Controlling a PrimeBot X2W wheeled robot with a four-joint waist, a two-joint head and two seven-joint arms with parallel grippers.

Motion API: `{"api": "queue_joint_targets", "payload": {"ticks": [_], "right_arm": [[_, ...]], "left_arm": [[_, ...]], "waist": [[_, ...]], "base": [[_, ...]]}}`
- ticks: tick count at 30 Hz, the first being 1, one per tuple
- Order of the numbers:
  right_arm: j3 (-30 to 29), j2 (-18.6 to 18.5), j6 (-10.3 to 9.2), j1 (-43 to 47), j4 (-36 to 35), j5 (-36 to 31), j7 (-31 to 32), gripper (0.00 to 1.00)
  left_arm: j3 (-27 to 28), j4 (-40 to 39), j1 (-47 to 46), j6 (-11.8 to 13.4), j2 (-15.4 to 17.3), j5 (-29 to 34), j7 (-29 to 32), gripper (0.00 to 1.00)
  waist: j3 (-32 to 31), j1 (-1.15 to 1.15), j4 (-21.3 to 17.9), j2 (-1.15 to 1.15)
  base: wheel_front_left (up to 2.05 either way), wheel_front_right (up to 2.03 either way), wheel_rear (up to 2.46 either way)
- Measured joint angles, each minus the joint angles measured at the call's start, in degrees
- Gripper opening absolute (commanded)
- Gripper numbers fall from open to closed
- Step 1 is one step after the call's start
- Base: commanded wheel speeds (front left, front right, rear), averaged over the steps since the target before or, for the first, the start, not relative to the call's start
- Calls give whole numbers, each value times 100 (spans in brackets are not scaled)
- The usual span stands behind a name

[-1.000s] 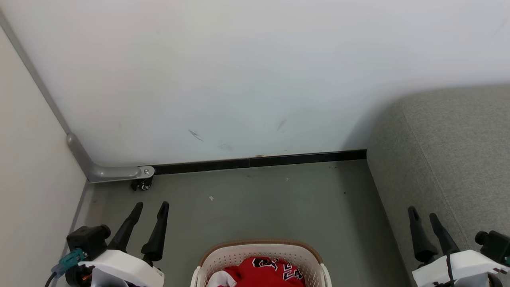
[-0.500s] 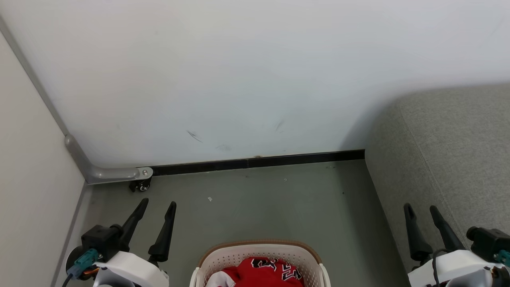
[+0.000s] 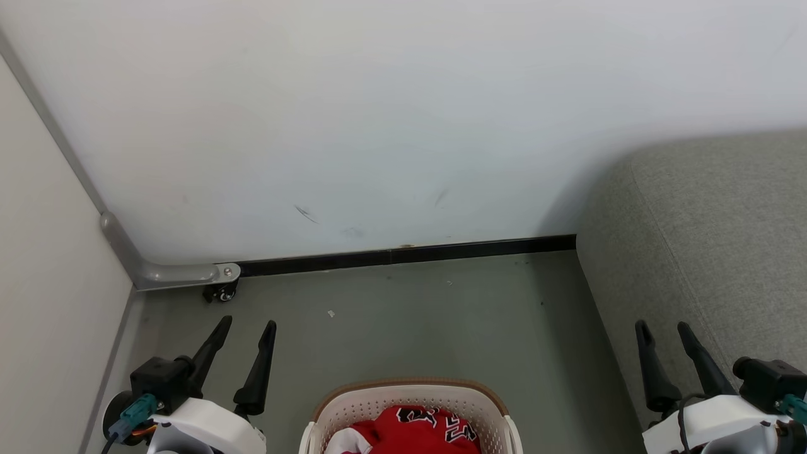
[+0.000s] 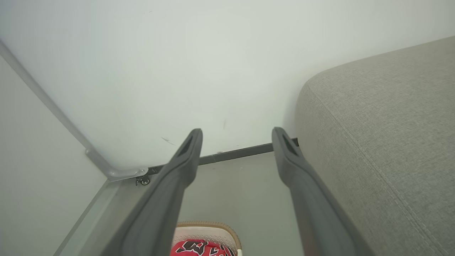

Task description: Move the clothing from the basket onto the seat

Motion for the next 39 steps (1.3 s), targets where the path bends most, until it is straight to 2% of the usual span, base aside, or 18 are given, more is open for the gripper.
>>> {"api": "queue_joint_targets", "payload": {"ticks": [22,39], "right_arm": [[-99,34,0,-126,-133,-54,0,100],[-151,37,0,-612,-471,-123,-1,100]], "left_arm": [[-322,187,-10,0,32,146,0,100],[-1111,428,-79,0,89,59,1,100]], "waist": [[133,0,-2,0],[487,-1,-60,0]], "base": [[0,0,0],[0,0,0]]}}
